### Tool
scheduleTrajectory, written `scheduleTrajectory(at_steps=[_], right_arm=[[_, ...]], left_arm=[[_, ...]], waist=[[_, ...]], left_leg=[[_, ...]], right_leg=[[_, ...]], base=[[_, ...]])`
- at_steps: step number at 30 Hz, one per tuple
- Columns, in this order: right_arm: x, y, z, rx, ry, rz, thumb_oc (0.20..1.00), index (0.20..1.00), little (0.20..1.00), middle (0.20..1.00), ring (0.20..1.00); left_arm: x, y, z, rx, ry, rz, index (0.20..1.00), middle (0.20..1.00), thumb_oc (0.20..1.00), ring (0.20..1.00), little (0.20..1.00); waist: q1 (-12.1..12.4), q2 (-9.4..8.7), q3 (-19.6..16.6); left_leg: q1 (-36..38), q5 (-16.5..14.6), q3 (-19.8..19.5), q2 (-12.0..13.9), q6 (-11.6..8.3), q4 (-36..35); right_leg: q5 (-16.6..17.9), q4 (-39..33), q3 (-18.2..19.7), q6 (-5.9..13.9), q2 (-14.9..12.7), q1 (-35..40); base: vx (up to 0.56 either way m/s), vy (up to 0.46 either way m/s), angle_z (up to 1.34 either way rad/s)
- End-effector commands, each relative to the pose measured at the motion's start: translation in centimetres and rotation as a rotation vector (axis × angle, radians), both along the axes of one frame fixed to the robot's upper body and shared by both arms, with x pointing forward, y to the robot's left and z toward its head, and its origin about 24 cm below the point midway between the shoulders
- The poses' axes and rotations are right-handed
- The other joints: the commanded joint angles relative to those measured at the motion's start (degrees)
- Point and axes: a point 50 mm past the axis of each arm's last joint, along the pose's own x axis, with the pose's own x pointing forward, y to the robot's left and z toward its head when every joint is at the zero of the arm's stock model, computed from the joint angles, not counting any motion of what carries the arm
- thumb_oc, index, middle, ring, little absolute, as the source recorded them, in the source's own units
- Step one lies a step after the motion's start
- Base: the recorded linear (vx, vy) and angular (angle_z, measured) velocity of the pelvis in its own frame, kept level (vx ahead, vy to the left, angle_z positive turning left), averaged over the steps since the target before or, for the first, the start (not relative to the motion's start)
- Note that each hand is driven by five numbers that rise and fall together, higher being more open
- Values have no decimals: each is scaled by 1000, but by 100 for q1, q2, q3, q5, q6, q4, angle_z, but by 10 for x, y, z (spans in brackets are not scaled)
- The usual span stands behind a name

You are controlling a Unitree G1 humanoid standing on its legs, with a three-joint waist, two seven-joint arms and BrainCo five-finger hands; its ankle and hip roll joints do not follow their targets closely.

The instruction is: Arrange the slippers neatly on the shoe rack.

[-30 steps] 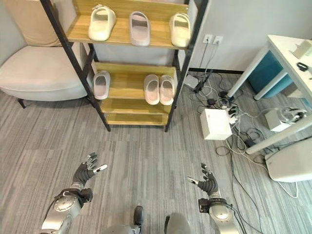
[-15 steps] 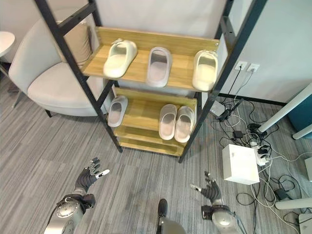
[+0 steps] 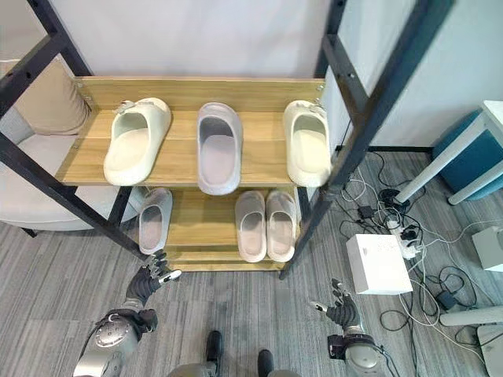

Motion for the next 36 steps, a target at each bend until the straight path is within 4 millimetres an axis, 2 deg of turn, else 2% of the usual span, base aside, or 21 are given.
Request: scheduleTrajectory(at_steps=[1,4,5,8,9,12,13,17,18,20,21,22,23,29,31,36], right_arm=[[10,-5,15,-23,-87,7,1000,1000,1000,1000,1000],[9,-8,18,-96,-83,31,1000,1000,1000,1000,1000],[13,-10,28,-214,-108,94,1000,1000,1000,1000,1000],[17,-7,56,-355,-215,197,1000,1000,1000,1000,1000],[16,2,77,-390,-300,270,1000,1000,1000,1000,1000],[10,21,109,-420,-431,398,1000,1000,1000,1000,1000],[7,35,129,-427,-523,470,1000,1000,1000,1000,1000],[6,63,165,-358,-728,577,1000,1000,1000,1000,1000],[6,74,181,-338,-818,624,1000,1000,1000,1000,1000],[8,83,197,-338,-915,652,1000,1000,1000,1000,1000],[12,87,213,-364,-1012,645,1000,1000,1000,1000,1000],[14,88,218,-378,-1041,634,1000,1000,1000,1000,1000],[23,89,233,-444,-1124,598,1000,1000,1000,1000,1000],[48,86,264,-655,-1289,403,1000,1000,1000,1000,1000],[58,85,268,-732,-1302,350,1000,1000,1000,1000,1000],[80,80,264,-771,-1241,296,1000,1000,1000,1000,1000]], left_arm=[[3,8,14,4,-78,11,1000,1000,1000,1000,1000],[0,8,11,2,-65,14,1000,1000,1000,1000,1000],[-1,7,11,0,-66,8,1000,1000,1000,1000,1000],[0,5,16,6,-90,-4,1000,1000,1000,1000,1000],[0,2,17,15,-98,-16,1000,1000,1000,1000,1000],[0,-1,16,33,-94,-36,1000,1000,1000,1000,1000],[2,-3,18,45,-105,-48,1000,1000,1000,1000,1000],[9,-10,23,56,-140,-73,1000,1000,1000,1000,1000],[9,-14,22,53,-139,-84,1000,1000,1000,1000,1000],[11,-17,23,50,-149,-96,1000,1000,1000,1000,1000],[12,-19,23,41,-153,-97,1000,1000,1000,1000,1000],[12,-21,23,36,-153,-98,1000,1000,1000,1000,1000],[13,-24,23,25,-152,-107,1000,1000,1000,1000,1000],[10,-28,18,-7,-126,-105,1000,1000,1000,1000,1000],[8,-28,16,-11,-114,-102,1000,1000,1000,1000,1000],[2,-24,11,-29,-86,-89,1000,1000,1000,1000,1000]], waist=[[129,-177,-80],[134,-198,-121],[142,-200,-131],[131,-190,-143],[108,-184,-169],[63,-174,-199],[37,-168,-225],[-18,-147,-279],[-24,-142,-321],[-24,-143,-364],[-6,-141,-405],[1,-138,-417],[37,-131,-464],[183,-128,-563],[246,-129,-579],[456,-166,-577]], left_leg=[[500,-831,103,292,-209,-20],[562,-876,141,315,-199,-20],[578,-888,134,321,-195,-20],[597,-899,135,333,-191,-20],[607,-899,144,345,-199,-20],[639,-913,142,357,-207,-20],[624,-863,142,355,-212,-20],[629,-856,155,362,-212,-20],[665,-912,161,369,-210,-20],[620,-850,152,361,-206,-20],[612,-844,145,361,-202,-20],[612,-842,135,361,-200,-20],[610,-844,111,355,-193,-20],[612,-857,39,337,-169,-20],[615,-860,5,325,-160,-20],[598,-867,-133,286,-144,-20]], right_leg=[[-137,56,-281,482,-634,-210],[-112,-9,-296,494,-623,-175],[-111,-27,-295,494,-607,-170],[-136,-27,-296,501,-583,-173],[-134,-27,-282,508,-577,-178],[-140,-27,-275,514,-564,-179],[-95,-27,-269,514,-556,-210],[-77,-27,-238,521,-553,-224],[-116,-27,-243,524,-546,-195],[-62,-27,-245,523,-552,-221],[-61,-8,-256,523,-559,-219],[-61,1,-264,520,-564,-217],[-57,17,-281,520,-573,-211],[-68,28,-364,510,-585,-186],[-66,33,-388,501,-592,-184],[-70,37,-473,495,-601,-160]], base=[[44,38,-2],[36,9,-7],[12,11,-6],[-3,5,-4],[-25,0,-5],[-34,8,-5],[-52,19,-4],[-8,6,0],[-53,27,-1],[-18,10,0],[0,0,0],[0,0,0],[0,0,0],[9,6,2],[24,19,6],[25,13,13]])
